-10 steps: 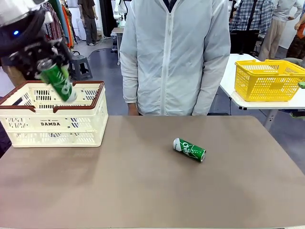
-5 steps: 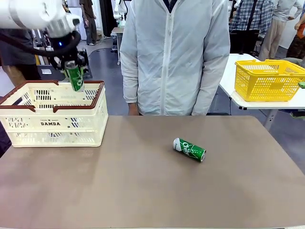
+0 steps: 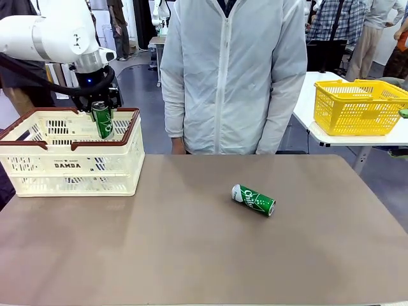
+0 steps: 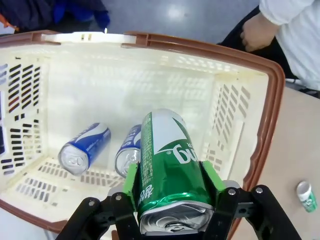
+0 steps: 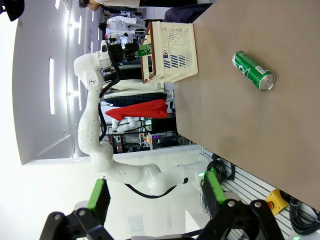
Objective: Place the drinks into the Shopping basket.
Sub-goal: Pick up one drink and place it into the Shopping basket.
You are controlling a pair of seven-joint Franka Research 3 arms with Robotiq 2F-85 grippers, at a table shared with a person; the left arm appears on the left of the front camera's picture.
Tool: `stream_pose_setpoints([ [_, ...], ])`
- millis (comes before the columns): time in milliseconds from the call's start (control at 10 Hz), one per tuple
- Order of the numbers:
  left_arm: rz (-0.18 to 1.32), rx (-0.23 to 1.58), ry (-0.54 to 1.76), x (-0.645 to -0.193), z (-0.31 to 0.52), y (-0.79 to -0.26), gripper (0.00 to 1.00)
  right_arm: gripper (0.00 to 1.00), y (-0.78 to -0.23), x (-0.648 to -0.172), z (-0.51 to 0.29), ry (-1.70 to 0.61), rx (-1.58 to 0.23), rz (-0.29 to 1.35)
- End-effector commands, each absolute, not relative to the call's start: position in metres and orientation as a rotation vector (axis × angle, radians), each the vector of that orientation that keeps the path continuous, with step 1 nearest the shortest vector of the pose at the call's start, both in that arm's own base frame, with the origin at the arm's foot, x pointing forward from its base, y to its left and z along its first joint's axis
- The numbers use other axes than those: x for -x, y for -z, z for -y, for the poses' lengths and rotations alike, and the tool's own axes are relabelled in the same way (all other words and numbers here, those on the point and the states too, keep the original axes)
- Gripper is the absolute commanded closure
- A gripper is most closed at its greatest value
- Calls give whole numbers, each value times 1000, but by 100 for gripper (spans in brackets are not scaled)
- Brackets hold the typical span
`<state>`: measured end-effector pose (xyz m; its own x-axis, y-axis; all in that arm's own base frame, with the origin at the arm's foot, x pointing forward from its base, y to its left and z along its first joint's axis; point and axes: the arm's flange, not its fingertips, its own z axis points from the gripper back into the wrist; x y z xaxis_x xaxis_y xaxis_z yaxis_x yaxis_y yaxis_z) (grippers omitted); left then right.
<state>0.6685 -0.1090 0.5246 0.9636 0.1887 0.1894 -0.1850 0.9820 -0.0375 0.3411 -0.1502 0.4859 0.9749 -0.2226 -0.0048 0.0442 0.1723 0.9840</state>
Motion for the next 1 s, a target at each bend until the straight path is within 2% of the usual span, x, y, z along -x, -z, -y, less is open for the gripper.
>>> stream_pose_setpoints([
  [0,221,13,-186,-663,106,-541,100,0,-490,-340,151,198,-1384,134],
  [100,194,20,-189,-669,109,-525,100,0,-490,-340,151,198,-1384,134],
  [200,177,47,-65,-673,113,-511,100,0,-490,-340,151,198,-1384,134],
  [500,167,98,53,-695,101,-473,100,0,-490,-340,151,198,-1384,134],
  [900,112,63,46,-704,91,-447,100,0,-490,-340,151,198,-1384,134],
])
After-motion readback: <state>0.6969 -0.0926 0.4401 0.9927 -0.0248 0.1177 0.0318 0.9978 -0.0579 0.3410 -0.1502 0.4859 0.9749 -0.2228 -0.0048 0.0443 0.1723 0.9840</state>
